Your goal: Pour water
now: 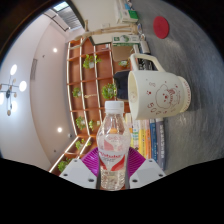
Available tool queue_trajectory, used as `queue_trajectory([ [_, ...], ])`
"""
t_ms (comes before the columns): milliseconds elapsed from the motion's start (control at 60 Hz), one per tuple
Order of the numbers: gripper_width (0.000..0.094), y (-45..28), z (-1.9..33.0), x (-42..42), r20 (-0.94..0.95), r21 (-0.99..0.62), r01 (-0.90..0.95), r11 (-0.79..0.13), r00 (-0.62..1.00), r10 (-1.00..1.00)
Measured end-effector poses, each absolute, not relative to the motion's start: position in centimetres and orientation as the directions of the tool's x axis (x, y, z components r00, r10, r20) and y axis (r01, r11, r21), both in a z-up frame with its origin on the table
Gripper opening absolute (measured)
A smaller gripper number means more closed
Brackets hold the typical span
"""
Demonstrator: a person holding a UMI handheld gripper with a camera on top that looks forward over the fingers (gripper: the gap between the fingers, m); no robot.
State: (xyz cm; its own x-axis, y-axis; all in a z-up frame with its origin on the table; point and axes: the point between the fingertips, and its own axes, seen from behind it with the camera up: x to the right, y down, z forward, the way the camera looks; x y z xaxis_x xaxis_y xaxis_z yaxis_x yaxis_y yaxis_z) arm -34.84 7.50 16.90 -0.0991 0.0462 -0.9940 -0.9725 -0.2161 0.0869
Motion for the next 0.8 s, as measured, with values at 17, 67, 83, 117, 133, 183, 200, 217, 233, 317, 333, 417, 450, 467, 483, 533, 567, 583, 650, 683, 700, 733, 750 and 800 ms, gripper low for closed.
queue_trajectory([
  [17, 0.0354, 7.6, 17.1, -34.8, -0.991, 0.11, -0.97, -0.216, -0.123, 0.049],
  [67, 0.0356, 7.9, 17.6, -34.6, -0.978, 0.183, -0.959, -0.216, -0.2, 0.057],
  [83, 0.0356, 8.0, 17.9, -34.5, -0.973, 0.206, -0.955, -0.216, -0.224, 0.063],
  [117, 0.0356, 8.2, 18.3, -34.2, -0.96, 0.25, -0.945, -0.212, -0.27, 0.075],
  [133, 0.0356, 8.3, 18.5, -34.1, -0.953, 0.272, -0.939, -0.212, -0.294, 0.079],
  [183, 0.0357, 8.3, 19.1, -33.7, -0.928, 0.341, -0.917, -0.209, -0.364, 0.083],
  [200, 0.0356, 8.4, 19.1, -33.5, -0.919, 0.36, -0.91, -0.207, -0.384, 0.087],
  [217, 0.0355, 8.4, 19.2, -33.4, -0.911, 0.378, -0.903, -0.205, -0.402, 0.089],
  [233, 0.0356, 8.4, 19.3, -33.3, -0.904, 0.395, -0.896, -0.204, -0.418, 0.09],
  [317, 0.0354, 8.4, 19.2, -32.9, -0.882, 0.443, -0.875, -0.197, -0.464, 0.08],
  [333, 0.0355, 8.4, 19.1, -32.9, -0.882, 0.444, -0.874, -0.197, -0.465, 0.076],
  [417, 0.0355, 8.2, 19.0, -32.9, -0.891, 0.427, -0.882, -0.197, -0.448, 0.072],
  [450, 0.0355, 8.1, 19.0, -32.9, -0.9, 0.409, -0.891, -0.199, -0.429, 0.072],
  [467, 0.0354, 8.1, 19.0, -32.9, -0.906, 0.397, -0.896, -0.199, -0.417, 0.071],
  [483, 0.0355, 8.1, 19.0, -32.9, -0.913, 0.382, -0.902, -0.2, -0.402, 0.069],
  [533, 0.0356, 8.0, 19.1, -33.3, -0.936, 0.327, -0.92, -0.216, -0.346, 0.061],
  [567, 0.0357, 7.9, 19.4, -33.3, -0.953, 0.277, -0.934, -0.224, -0.298, 0.061],
  [583, 0.0357, 7.8, 19.6, -33.2, -0.961, 0.249, -0.942, -0.225, -0.269, 0.064],
  [650, 0.0357, 7.4, 20.2, -32.9, -0.991, 0.091, -0.969, -0.23, -0.111, 0.075],
  [683, 0.0356, 7.3, 20.5, -32.4, -0.997, -0.026, -0.975, -0.221, 0.01, 0.073],
  [700, 0.0356, 7.3, 20.7, -32.1, -0.995, -0.086, -0.972, -0.217, 0.072, 0.074],
  [733, 0.0357, 7.2, 21.1, -31.4, -0.978, -0.208, -0.956, -0.207, 0.196, 0.077],
  [750, 0.0358, 7.2, 21.4, -30.9, -0.963, -0.27, -0.943, -0.196, 0.259, 0.079],
  [800, 0.0357, 7.0, 22.4, -29.1, -0.898, -0.44, -0.884, -0.158, 0.432, 0.083],
])
